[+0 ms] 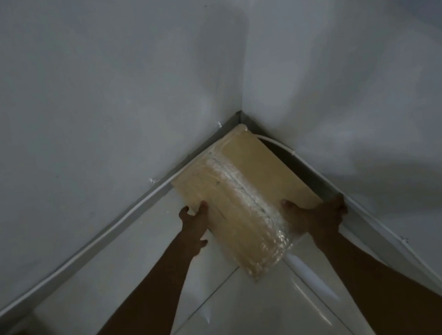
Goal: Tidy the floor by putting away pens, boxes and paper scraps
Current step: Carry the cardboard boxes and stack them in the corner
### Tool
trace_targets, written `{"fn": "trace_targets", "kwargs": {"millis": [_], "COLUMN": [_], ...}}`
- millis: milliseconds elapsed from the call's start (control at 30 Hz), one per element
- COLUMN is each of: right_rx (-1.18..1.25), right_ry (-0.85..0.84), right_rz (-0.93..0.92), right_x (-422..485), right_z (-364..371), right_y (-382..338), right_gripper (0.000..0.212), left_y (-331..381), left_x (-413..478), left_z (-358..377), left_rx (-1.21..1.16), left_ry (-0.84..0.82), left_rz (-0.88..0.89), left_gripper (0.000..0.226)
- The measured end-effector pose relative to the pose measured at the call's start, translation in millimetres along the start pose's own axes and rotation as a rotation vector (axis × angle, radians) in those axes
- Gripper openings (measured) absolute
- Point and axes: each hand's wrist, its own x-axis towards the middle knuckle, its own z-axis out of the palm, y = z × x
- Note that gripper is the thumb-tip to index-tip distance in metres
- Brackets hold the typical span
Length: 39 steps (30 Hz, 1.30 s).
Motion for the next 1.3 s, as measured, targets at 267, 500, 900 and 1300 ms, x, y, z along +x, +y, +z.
{"fn": "trace_targets", "kwargs": {"millis": [267, 500, 900, 1300], "right_rx": [-0.126, -0.305, -0.326, -0.388], "right_ry": [-0.158, -0.349, -0.494, -0.588], "right_rz": [-0.188, -0.221, -0.325, -0.513], "right_x": [-71, -151, -282, -388], "right_z": [-50, -109, -197, -260], "right_y": [-26, -51, -109, -96], "right_gripper": [0.103, 0.091, 0.083, 0.078], "left_y": [4, 6, 4, -78], "left_x": [-85, -186, -347, -475], "left_z": [-31, -81, -163, -211], "left_rx": [0.017, 0.047, 0.003, -0.053], "left_ry": [0.002, -0.019, 0.053, 0.191], "left_rz": [0.042, 0.041, 0.115, 0.167], "left_gripper": [0.058, 0.057, 0.056, 0.056]}}
